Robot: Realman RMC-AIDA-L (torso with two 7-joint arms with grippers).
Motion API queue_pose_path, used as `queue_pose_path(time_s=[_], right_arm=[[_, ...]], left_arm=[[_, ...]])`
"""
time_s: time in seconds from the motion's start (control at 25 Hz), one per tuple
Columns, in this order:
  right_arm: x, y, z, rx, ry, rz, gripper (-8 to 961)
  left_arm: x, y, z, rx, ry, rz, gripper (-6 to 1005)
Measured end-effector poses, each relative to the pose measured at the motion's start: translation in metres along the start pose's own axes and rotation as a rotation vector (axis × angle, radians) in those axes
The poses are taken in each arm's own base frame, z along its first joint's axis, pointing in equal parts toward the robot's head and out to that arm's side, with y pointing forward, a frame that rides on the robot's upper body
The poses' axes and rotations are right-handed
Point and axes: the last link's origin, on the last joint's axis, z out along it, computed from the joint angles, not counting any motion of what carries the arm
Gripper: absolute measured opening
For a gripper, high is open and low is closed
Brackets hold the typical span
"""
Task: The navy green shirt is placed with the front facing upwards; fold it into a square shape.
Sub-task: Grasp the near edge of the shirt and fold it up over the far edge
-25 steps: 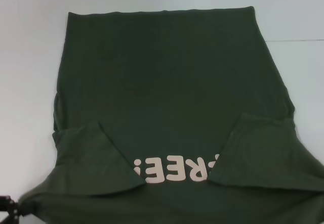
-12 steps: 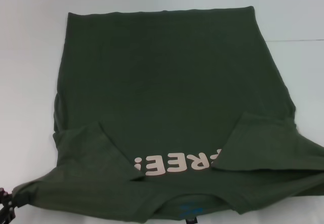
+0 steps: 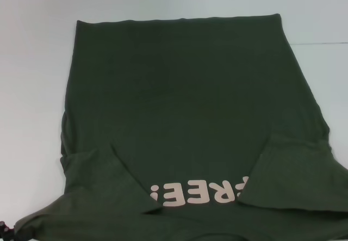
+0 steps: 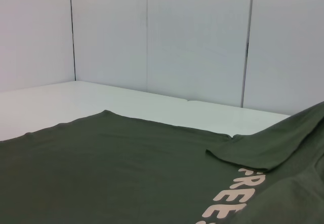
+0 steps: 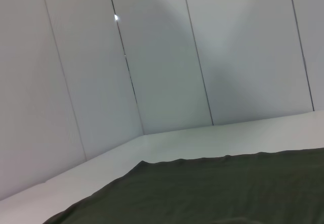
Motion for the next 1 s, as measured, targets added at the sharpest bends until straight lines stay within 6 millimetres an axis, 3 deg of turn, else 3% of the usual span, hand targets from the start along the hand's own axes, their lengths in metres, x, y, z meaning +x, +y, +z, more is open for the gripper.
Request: queue_pose_path(time_s=[0.24, 0.6, 1.0], right_arm=[[0.001, -0.005, 0.008, 0.008, 0.009, 0.029, 55], [-0.011, -0.041, 0.06, 0.008, 0.041, 0.144, 55], [-0.033, -0.082, 0.125, 0.054, 0.095, 0.208, 63]], left_arm=[[0.003, -0.003, 0.002, 0.017, 0.022, 0.001, 35], [0.015, -0.033, 0.034, 0.064, 0.084, -0.021, 36], [0.017, -0.082, 0.088, 0.234, 0.072, -0.106, 37]])
